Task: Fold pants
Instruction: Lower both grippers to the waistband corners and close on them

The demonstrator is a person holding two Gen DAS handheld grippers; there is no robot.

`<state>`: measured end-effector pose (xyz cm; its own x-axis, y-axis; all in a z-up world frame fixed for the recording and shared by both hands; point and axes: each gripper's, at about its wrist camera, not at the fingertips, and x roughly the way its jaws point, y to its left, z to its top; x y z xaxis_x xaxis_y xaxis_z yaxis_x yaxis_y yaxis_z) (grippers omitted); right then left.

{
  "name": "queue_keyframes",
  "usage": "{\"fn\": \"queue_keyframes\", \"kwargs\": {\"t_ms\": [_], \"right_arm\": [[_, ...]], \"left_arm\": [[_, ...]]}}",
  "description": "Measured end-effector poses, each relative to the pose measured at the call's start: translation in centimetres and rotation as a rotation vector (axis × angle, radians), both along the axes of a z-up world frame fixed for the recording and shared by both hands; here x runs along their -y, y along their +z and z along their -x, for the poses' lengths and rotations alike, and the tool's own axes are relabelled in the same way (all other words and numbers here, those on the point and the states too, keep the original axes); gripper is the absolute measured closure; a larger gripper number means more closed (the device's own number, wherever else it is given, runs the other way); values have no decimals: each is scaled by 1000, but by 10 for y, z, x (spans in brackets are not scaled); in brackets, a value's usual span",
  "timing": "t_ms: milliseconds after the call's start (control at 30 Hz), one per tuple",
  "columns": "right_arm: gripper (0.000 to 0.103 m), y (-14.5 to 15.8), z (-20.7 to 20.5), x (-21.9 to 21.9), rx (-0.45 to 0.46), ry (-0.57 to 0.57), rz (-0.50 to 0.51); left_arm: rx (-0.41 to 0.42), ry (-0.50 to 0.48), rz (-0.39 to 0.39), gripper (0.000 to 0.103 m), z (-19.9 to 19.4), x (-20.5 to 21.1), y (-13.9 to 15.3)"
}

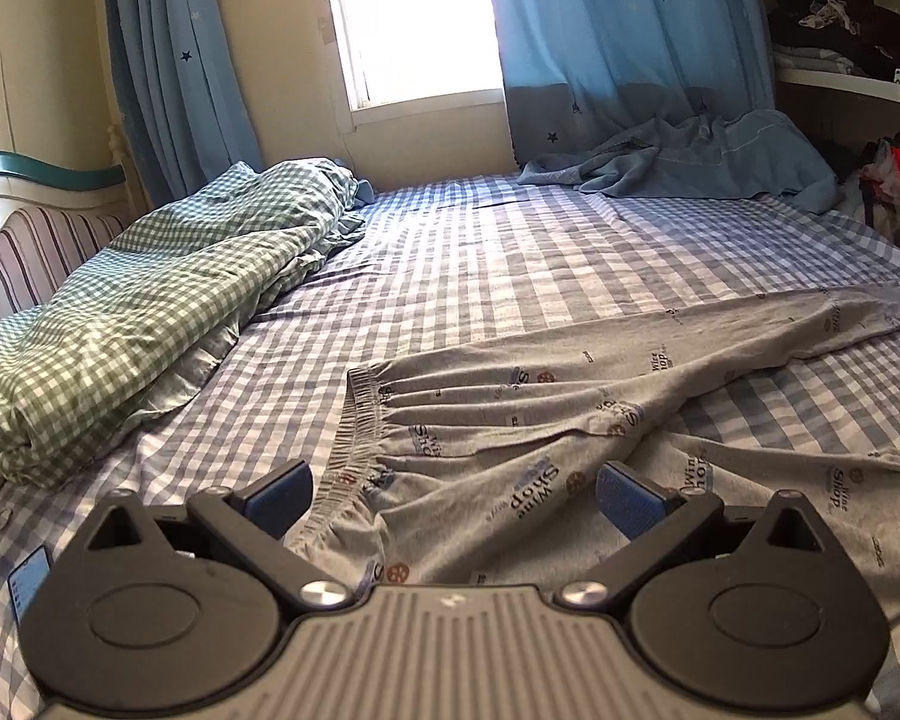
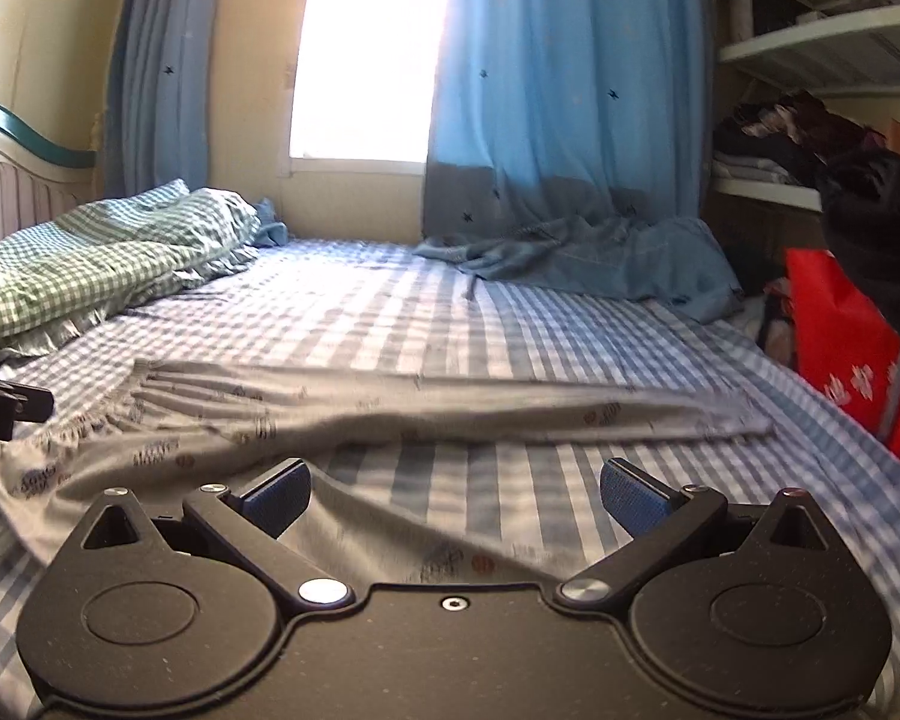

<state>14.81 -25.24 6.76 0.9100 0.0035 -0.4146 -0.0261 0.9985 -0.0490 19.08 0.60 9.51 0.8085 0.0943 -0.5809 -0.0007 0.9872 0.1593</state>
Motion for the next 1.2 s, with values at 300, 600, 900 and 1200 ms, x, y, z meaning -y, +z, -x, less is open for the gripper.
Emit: {"fn": "queue_keyframes", "kwargs": {"t_ms": [300, 600, 900, 1200], "right_arm": [[0, 25, -100, 27, 11, 211, -75], [0, -8, -230, 40, -114, 434, -85], [0, -55, -350, 26, -294, 568, -16], [6, -99, -430, 28, -400, 649, 23]], "left_arm": [[-11, -32, -69, 0, -93, -14, -3], [-2, -120, -149, 0, -183, -28, -28], [-69, -403, -153, 0, -272, -51, -75], [-265, -526, -121, 0, -334, -58, -122]]}}
